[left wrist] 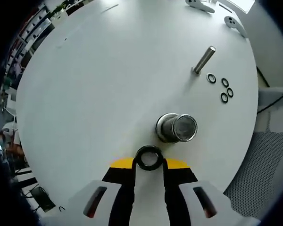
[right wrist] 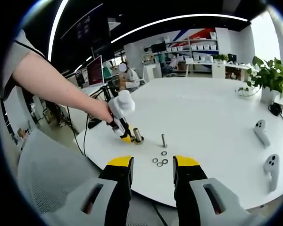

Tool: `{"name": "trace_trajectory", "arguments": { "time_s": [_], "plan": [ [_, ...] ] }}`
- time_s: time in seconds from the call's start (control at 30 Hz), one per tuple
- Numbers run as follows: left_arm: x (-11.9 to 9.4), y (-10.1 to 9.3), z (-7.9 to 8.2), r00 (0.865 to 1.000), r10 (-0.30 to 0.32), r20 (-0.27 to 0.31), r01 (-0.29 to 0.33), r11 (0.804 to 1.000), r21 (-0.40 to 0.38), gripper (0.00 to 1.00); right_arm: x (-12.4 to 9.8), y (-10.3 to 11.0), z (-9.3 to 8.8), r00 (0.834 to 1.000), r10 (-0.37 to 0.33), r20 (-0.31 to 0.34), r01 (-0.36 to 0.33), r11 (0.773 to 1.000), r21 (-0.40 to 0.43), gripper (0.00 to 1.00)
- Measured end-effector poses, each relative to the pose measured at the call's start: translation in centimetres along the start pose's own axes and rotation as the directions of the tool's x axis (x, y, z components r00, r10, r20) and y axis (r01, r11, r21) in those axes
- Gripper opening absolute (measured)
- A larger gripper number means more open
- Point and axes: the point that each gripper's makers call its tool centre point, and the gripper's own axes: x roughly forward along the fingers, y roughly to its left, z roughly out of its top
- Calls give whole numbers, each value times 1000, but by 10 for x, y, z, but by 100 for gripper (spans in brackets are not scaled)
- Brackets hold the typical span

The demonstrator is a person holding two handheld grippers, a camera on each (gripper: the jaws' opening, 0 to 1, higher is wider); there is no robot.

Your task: Place the washer onto the threaded stud by aligning its center hole with the stud, sliding it down to the base, and recovering from edge contact or off-axis alignment until the washer reaches the visible bottom stop.

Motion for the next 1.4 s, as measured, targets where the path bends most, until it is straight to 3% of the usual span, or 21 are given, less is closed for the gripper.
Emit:
{"name": "trace_trajectory", "arguments": {
  "time_s": [0.43,0.9,1.4],
  "plan": [
    [-1,-11,-9,1000,-1,9,1,999,33,20,-1,0,0,1000,0,0,0,1000,0,36],
    [-2,-12,-7,1000,-15,15,16,998,-68,25,-1,-1,1,1000,-7,6,7,1000,3,36],
    [0,-15,-7,999,31,-22,-33,997,-65,20,0,0,-2,1000,-2,-12,1,1000,-8,35]
  ]
}}
